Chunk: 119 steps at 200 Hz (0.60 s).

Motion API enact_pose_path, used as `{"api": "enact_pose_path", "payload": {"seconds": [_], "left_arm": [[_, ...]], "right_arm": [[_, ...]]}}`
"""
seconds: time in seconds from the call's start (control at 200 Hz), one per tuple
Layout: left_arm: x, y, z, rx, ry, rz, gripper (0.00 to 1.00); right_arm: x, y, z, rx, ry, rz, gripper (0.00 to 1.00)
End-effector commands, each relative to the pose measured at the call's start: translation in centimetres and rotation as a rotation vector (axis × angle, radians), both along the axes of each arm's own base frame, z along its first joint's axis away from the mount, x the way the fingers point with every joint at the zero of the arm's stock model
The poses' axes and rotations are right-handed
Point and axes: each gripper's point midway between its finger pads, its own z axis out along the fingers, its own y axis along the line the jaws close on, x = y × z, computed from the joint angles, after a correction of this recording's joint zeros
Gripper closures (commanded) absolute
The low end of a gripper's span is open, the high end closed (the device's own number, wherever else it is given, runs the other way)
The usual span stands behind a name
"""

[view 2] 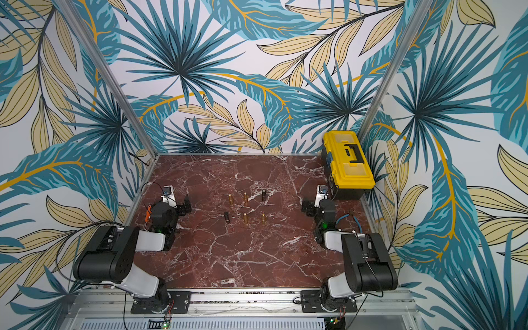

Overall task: Open the lipstick cap
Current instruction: Pick up the lipstick at the center of the board.

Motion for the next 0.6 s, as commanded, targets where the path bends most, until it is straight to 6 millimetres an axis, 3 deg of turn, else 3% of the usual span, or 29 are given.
{"api": "enact_pose_path", "payload": {"seconds": [0.0,0.19,0.295,0.436,0.591], "left_arm": [[0.2,0.5,1.7,0.006,-0.055,0.053,0.00],[-0.2,0.2,2.2,0.035,-0.065,0.069,0.02],[-0.1,0.2,2.2,0.036,-0.065,0.069,0.03],[-0.1,0.5,2.5,0.040,-0.070,0.087,0.02],[-0.9,-0.2,5.3,0.079,-0.107,0.092,0.02]], "right_arm": [[0.9,-0.6,2.8,-0.007,0.027,-0.046,0.00],[0.7,-0.9,9.4,0.064,-0.028,-0.085,0.01],[0.5,-1.7,11.8,0.159,-0.067,-0.157,0.00],[1.6,0.9,14.0,0.206,-0.056,-0.004,0.00],[1.9,2.8,16.5,0.253,-0.069,0.095,0.01]]}}
